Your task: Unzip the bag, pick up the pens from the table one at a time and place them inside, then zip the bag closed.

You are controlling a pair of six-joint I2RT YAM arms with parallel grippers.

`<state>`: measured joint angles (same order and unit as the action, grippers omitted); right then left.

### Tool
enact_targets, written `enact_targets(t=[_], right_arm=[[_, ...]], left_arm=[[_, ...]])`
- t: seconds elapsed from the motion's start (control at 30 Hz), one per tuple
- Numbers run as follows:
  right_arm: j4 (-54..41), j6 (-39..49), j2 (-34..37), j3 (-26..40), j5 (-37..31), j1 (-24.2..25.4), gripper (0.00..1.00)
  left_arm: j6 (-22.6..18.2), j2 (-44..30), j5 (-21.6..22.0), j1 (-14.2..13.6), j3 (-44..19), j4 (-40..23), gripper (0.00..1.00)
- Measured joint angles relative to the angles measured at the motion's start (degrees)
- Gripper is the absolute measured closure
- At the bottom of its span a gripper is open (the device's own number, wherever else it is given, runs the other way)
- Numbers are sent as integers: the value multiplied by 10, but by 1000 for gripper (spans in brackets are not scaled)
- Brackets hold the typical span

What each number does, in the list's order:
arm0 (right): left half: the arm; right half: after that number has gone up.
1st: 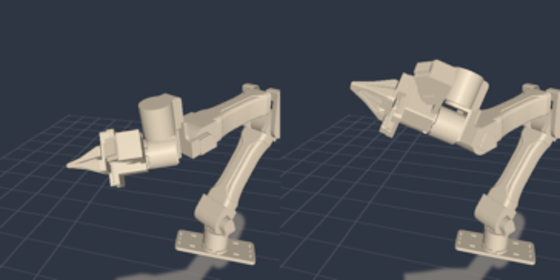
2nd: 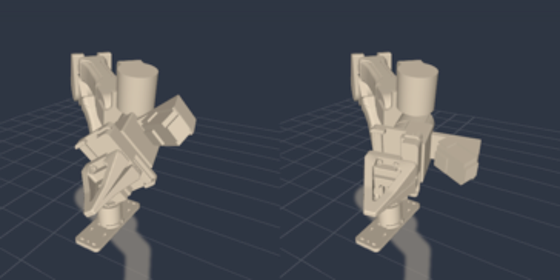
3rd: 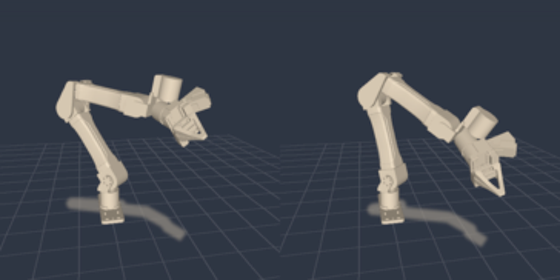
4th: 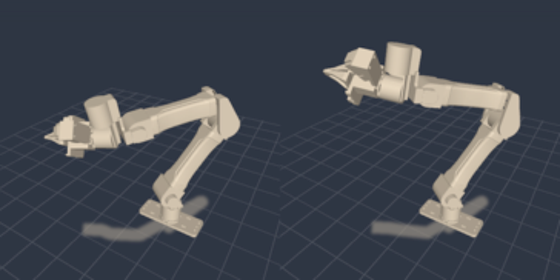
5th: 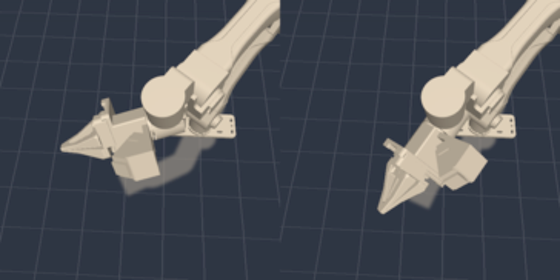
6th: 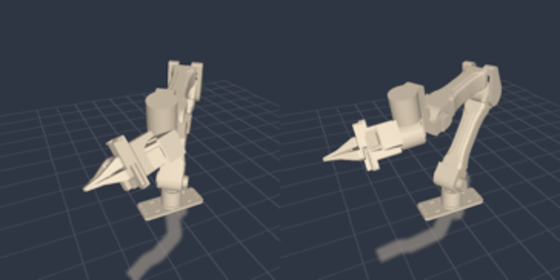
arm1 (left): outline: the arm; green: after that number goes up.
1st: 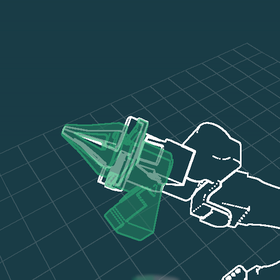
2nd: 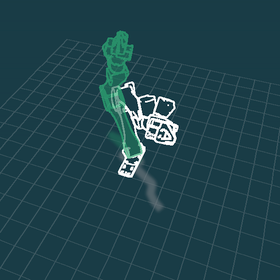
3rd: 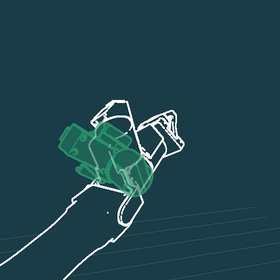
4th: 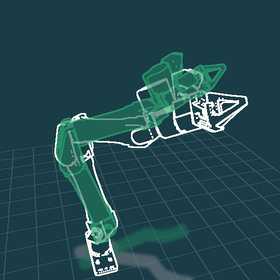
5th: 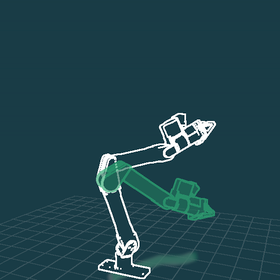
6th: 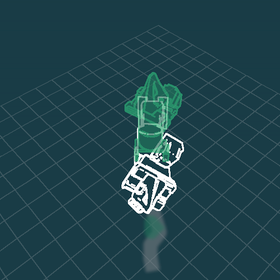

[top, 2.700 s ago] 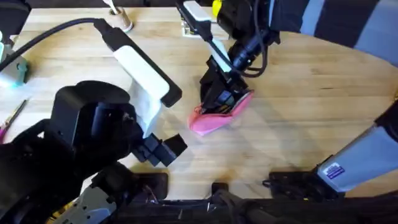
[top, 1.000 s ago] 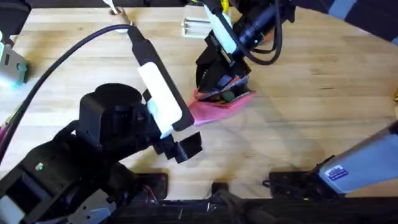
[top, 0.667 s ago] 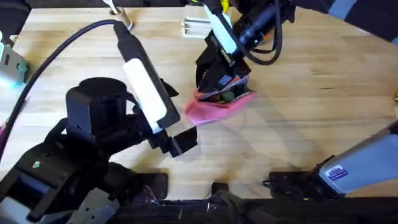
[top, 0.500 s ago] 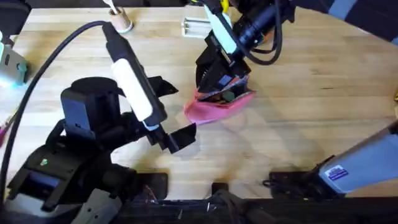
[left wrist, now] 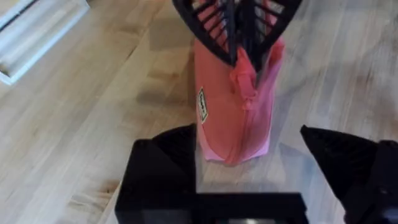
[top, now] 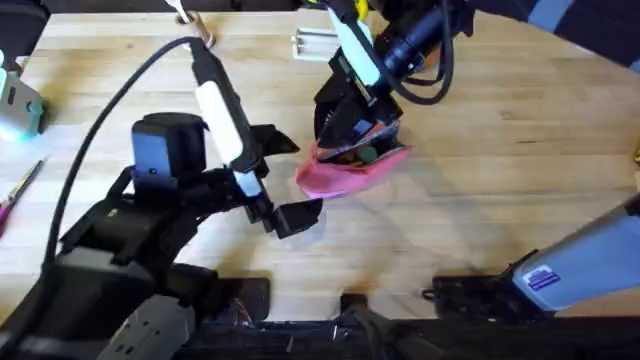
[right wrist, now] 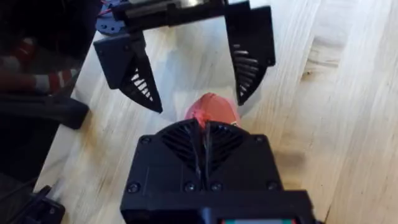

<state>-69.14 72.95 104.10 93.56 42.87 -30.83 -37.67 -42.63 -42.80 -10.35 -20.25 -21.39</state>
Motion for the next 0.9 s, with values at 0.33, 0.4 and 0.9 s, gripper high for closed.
enact_targets(t=[0.33, 0.4, 0.9], right_arm=[[0, 0, 0, 0, 0, 0, 969], [0, 0, 0, 0, 0, 0, 969], [1, 0, 0, 0, -13, 3, 968]], left_arm=[[-1, -72, -53, 0, 0, 75, 190], [-1, -72, -59, 0, 0, 75, 253], [-3, -72, -58, 2, 0, 61, 959]])
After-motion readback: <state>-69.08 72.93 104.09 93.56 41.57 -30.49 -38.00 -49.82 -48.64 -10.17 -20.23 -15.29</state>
